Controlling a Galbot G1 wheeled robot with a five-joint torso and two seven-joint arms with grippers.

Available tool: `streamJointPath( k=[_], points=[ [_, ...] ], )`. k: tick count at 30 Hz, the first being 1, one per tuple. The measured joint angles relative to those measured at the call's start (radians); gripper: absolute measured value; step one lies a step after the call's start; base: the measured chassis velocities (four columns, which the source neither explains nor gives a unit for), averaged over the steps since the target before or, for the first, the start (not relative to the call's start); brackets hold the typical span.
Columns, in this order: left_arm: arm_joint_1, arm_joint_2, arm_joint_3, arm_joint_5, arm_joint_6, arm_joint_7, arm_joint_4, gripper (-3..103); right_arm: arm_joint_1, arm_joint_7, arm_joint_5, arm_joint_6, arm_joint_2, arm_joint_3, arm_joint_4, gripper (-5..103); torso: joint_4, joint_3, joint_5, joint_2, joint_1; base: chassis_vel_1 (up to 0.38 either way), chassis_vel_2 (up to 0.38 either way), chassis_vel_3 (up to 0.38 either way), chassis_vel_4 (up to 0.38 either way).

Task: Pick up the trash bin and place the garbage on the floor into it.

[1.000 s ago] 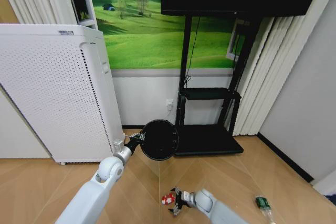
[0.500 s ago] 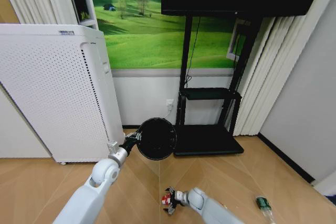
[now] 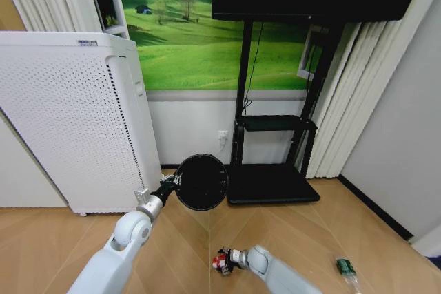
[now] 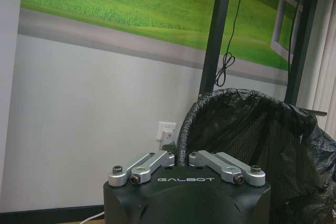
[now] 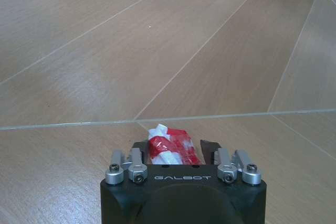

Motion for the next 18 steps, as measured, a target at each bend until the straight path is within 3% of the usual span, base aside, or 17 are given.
streamJointPath(
  k=[2,3,5,8,10,18],
  points=[
    [0.003,0.000,-0.003,0.000,0.000,0.004,0.000,6,-0.001,0.000,0.011,-0.007,-0.008,-0.001,0.009,48,0.0000,0.000,-0.0001,0.000,0.000,0.000,0.000,0.000,0.000],
    [0.003,0.000,-0.003,0.000,0.000,0.004,0.000,6,-0.001,0.000,0.011,-0.007,-0.008,-0.001,0.009,48,0.0000,0.000,-0.0001,0.000,0.000,0.000,0.000,0.000,0.000],
    [0.006,-0.006,-0.004,0.003,0.000,0.007,0.004,6,-0.004,0.001,0.016,-0.008,-0.014,0.004,0.018,32,0.0000,0.000,0.0000,0.000,0.000,0.000,0.000,0.000,0.000],
    [0.007,-0.009,-0.002,0.005,0.000,0.008,0.004,6,-0.009,0.003,0.018,-0.010,-0.017,0.008,0.023,32,0.0000,0.000,0.0000,0.000,0.000,0.000,0.000,0.000,0.000],
    [0.007,-0.013,0.000,0.005,0.000,0.009,0.004,6,-0.029,0.010,0.019,-0.015,-0.024,0.039,0.039,15,-0.0001,0.000,0.0000,0.000,0.000,0.000,0.000,0.000,0.000],
    [0.010,-0.015,-0.008,0.004,0.000,0.012,0.006,6,-0.064,0.015,0.023,-0.020,-0.051,0.104,0.084,11,-0.0001,0.000,0.0001,0.000,0.000,0.000,0.000,0.000,0.000]
  ],
)
